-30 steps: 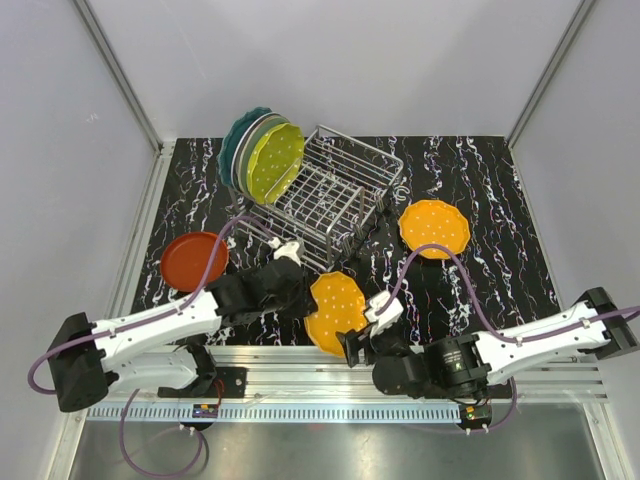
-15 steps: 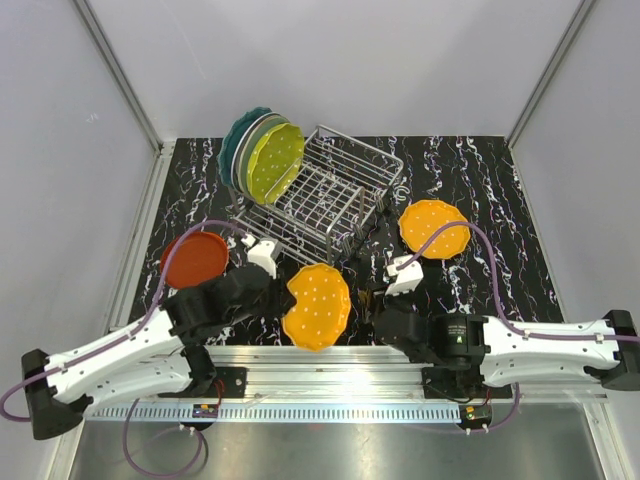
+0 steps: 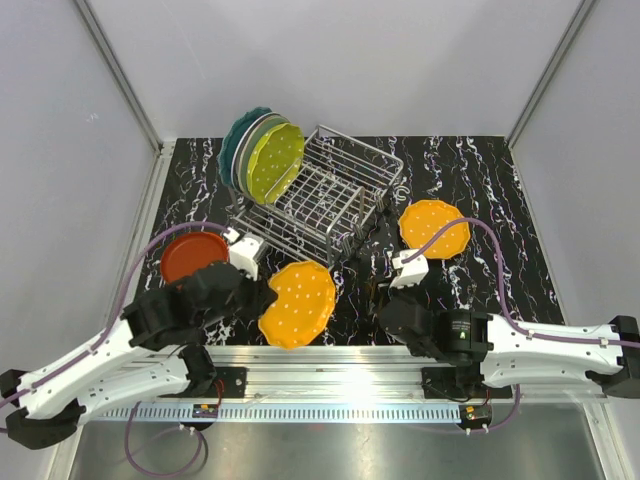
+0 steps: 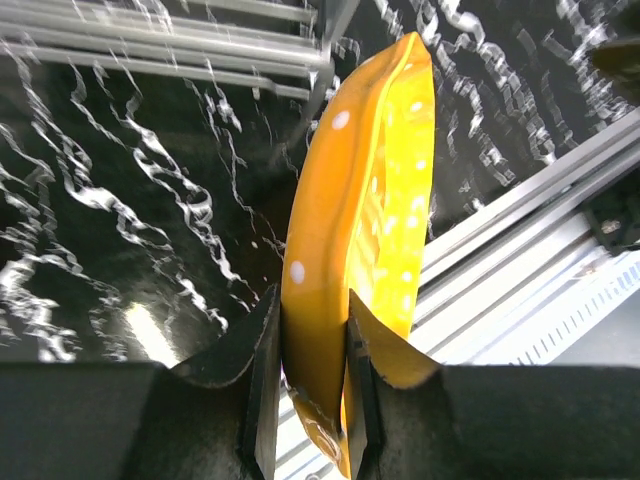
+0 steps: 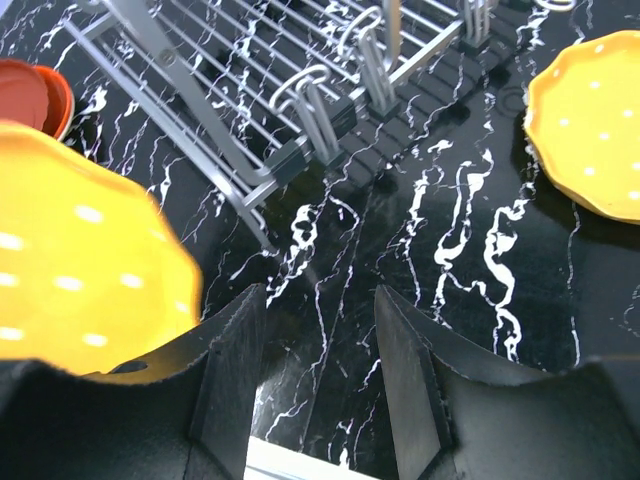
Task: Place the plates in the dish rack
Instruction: Insert the plate into the dish rack
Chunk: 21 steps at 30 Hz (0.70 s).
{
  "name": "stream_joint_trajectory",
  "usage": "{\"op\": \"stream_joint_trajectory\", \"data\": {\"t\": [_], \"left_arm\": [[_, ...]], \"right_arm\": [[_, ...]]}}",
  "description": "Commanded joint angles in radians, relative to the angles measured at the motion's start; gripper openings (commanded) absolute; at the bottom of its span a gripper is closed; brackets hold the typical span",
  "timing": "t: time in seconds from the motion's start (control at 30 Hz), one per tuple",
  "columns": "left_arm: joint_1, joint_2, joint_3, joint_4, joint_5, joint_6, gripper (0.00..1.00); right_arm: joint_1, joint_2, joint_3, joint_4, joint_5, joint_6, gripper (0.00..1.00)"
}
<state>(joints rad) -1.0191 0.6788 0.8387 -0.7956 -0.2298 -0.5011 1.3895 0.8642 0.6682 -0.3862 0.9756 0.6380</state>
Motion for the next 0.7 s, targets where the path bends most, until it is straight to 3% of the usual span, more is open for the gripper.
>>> {"op": "stream_joint_trajectory", "data": {"t": [0.0,0.37,0.67], "left_arm": [[-0.001,-0.053,0.169,0.105,-0.072,0.065,0.00],[-0.001,0.064,0.485,-0.002,-0.290,0.249,0.00],[0.004,0.159,0.623,0.117,-0.399,0.417,0.00]], "right_arm": [[-0.023,-0.030,-0.005,0.040,0.029,-0.023,0.55],[-0.049,-0.100,-0.056,0.020,0.015,-0.003,0.55],[-0.073,-0.090,-0.070,0.042,-0.006,-0.017,0.55]]}}
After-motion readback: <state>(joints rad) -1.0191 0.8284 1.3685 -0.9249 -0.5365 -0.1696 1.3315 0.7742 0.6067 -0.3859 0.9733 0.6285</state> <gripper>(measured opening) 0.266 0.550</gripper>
